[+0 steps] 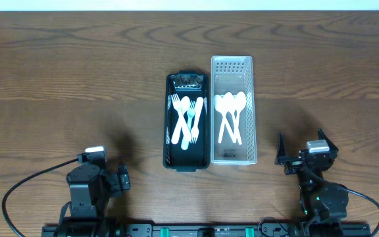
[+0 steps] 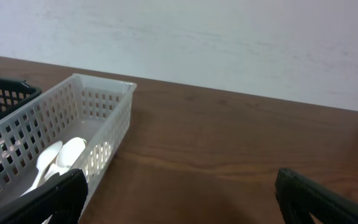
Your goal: Pack container
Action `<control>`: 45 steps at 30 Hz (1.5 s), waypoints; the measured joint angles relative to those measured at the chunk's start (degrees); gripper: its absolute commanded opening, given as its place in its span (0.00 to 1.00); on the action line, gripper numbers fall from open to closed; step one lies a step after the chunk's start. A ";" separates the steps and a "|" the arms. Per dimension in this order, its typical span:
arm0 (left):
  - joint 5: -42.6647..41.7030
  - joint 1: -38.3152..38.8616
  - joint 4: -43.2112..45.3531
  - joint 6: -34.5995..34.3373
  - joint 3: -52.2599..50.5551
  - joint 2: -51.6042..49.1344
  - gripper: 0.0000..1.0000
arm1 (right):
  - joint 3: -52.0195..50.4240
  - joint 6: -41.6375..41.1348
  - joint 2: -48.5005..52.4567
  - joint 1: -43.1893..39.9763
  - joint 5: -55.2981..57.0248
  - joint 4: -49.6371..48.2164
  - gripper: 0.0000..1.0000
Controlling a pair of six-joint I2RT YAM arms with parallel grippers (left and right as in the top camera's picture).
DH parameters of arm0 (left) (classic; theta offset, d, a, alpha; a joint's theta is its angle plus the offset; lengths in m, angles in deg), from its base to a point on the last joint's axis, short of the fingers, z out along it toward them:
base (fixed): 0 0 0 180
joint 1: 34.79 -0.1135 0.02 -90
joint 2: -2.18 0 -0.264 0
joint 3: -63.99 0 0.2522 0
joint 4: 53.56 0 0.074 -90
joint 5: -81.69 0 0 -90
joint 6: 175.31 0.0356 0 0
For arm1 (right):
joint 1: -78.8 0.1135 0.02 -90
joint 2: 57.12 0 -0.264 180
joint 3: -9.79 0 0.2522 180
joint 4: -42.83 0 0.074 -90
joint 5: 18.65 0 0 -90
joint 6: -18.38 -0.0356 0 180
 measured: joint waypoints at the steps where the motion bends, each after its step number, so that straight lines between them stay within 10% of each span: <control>1: 0.00 0.00 -0.02 0.00 0.00 0.17 0.98 | 0.00 0.00 0.00 0.00 0.00 0.00 0.99; 9: 0.00 0.00 2.89 0.28 -0.09 9.51 0.98 | 0.00 0.00 0.00 0.00 -0.02 0.00 0.99; 21: -1.62 0.22 39.52 1.29 -12.63 17.33 0.98 | 0.00 0.00 0.00 0.00 -0.02 0.02 0.99; 45: -4.48 0.31 39.17 0.00 -18.27 17.22 0.98 | 0.00 -0.02 -0.07 0.00 -0.04 0.02 0.99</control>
